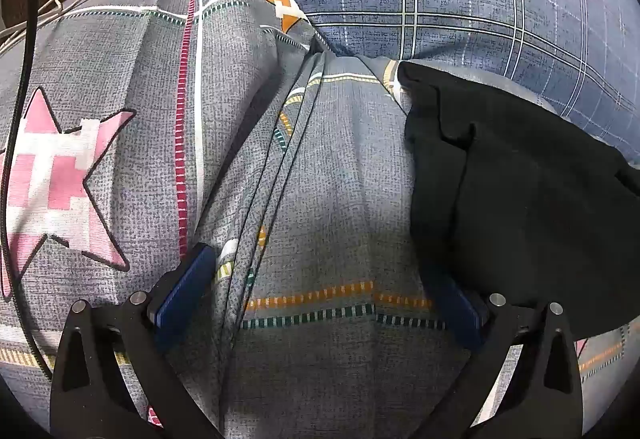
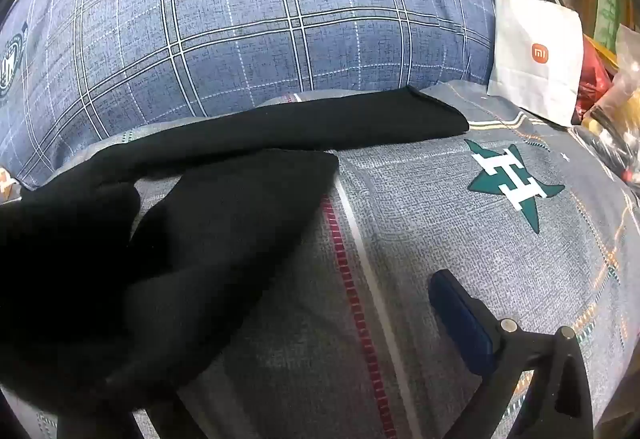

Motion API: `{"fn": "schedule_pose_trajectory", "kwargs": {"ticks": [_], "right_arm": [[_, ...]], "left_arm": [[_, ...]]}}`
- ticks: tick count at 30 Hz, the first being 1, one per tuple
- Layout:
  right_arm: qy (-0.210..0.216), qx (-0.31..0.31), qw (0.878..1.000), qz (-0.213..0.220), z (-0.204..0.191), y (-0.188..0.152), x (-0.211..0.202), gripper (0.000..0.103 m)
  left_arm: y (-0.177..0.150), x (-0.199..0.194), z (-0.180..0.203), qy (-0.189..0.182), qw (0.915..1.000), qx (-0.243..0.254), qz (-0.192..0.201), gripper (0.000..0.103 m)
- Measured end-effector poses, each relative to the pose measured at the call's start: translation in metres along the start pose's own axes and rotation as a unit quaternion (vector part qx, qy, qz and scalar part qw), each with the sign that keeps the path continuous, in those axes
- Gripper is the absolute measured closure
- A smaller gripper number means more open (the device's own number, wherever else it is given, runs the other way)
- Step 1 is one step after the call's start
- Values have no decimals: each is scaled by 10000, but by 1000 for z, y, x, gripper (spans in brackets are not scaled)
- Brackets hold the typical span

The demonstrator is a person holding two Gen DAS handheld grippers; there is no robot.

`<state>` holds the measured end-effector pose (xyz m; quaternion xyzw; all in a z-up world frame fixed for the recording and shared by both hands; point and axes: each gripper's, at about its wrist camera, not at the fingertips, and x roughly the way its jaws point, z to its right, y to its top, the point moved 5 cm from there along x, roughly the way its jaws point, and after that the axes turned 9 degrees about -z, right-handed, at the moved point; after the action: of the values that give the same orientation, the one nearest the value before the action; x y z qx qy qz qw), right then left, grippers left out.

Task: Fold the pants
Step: 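Move both grippers back over the black pants to view them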

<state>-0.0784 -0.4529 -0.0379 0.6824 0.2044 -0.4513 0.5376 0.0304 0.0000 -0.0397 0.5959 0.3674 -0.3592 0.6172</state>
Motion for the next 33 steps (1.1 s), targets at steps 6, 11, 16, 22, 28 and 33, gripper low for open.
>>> {"fn": "schedule_pose_trajectory", "kwargs": {"ticks": [6, 11, 16, 22, 28, 33], "right_arm": [[3, 2, 10000, 0, 0, 0, 0, 0], [1, 1, 10000, -3, 0, 0, 0, 0], [20, -25, 10000, -22, 2, 0, -2, 0], [282, -17, 9996, -93, 10, -22, -32, 2], [651, -286, 9970, 315, 11, -30, -81, 6], [1054, -231, 9925, 576, 5, -26, -108, 6]], "left_arm": [[1, -2, -6, -10, 10000, -6, -9, 0], [2, -1, -3, 13, 10000, 9, -17, 0], [0, 0, 1, -21, 10000, 4, -56, 0], [-8, -32, 1, 142, 9996, 236, -83, 1], [-8, -88, 9, -232, 9990, 148, 339, 1], [-7, -117, 34, -284, 9969, 412, 603, 1]]}}
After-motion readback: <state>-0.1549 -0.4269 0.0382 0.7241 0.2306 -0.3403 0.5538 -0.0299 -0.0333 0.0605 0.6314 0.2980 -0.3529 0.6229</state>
